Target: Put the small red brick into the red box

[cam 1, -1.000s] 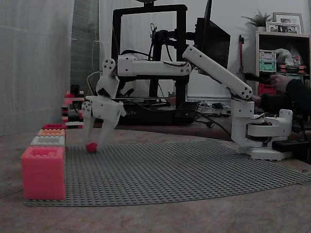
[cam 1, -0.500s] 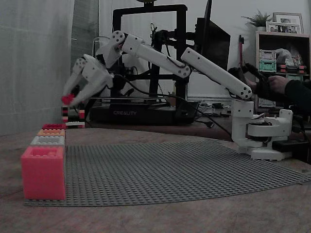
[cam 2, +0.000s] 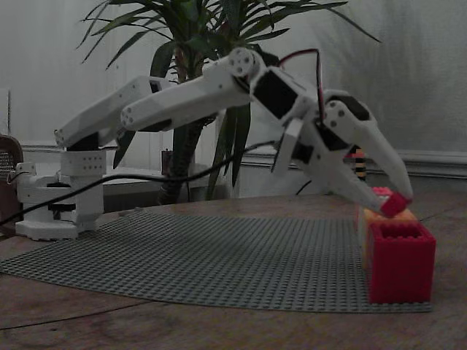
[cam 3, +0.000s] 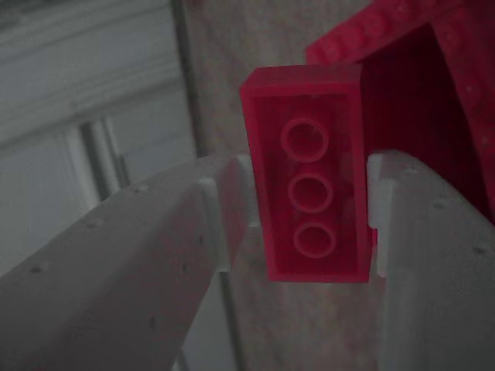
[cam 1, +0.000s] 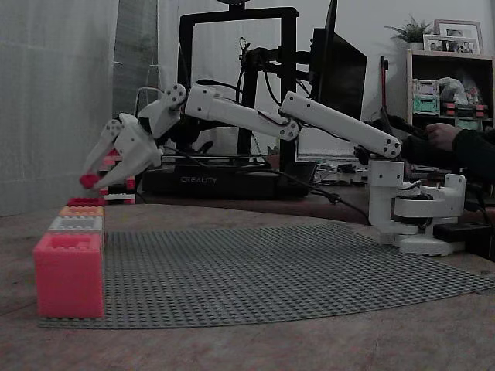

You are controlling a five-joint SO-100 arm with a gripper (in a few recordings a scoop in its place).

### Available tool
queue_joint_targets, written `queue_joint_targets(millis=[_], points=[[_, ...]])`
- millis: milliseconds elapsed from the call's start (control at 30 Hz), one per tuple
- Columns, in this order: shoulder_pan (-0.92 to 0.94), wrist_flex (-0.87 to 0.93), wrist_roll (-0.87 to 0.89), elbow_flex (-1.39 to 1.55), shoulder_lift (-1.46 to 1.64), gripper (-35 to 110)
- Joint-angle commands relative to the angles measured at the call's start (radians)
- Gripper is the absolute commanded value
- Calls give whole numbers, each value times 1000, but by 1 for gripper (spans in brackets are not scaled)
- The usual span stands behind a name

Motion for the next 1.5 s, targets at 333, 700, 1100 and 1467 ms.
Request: queue_joint_targets(millis=[333, 700, 1100, 1467], points=[[-28, -84, -38, 187, 190, 12], [-44, -121, -5, 500, 549, 0], [-98, -51, -72, 1451, 1427, 0], [-241, 6, -98, 2465, 2126, 0]])
